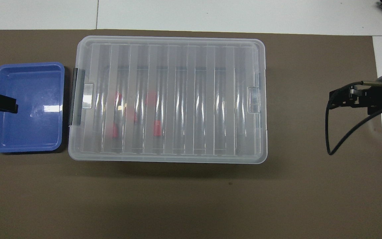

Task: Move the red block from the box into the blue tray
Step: 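Reach the right gripper to the clear lid's edge and grip it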

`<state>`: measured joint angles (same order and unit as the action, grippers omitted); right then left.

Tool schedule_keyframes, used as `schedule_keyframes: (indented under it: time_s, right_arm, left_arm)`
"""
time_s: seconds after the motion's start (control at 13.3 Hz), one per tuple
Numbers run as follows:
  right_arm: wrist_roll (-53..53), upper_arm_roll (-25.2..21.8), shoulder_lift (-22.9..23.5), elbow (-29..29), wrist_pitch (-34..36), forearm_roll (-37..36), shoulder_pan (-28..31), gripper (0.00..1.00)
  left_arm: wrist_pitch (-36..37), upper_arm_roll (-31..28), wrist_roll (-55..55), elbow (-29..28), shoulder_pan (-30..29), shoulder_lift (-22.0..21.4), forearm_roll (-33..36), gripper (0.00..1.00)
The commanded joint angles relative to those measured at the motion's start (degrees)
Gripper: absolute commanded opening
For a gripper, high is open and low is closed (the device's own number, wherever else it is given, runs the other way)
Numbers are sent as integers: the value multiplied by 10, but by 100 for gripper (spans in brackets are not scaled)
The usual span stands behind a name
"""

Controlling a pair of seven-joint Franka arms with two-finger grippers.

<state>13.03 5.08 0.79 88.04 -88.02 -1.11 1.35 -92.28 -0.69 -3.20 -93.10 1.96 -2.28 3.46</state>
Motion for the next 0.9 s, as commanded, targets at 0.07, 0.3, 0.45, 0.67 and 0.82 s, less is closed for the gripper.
schedule_keyframes:
  time_s: [0.07, 0.3, 0.45, 0.67, 0.82]
  right_arm:
    - [11, 4, -11, 15, -13, 8, 7, 100]
    - [12, 4, -11, 32, -37, 8, 1, 100]
    - [13, 8, -11, 55, -64, 8, -2, 100]
    - [20, 11, -9, 92, -112, 11, -13, 98]
    - [30, 11, -2, 122, -162, 10, -34, 98]
  left_arm:
    - [-3, -2, 6, -16, 1, -14, -4, 100]
    - [-5, -2, 6, -16, 2, -14, -4, 100]
    - [-9, -2, 6, -16, 2, -13, -4, 100]
    - [-2, -2, 6, -16, 2, -13, -4, 100]
    - [-2, -2, 5, -16, 2, -14, -4, 100]
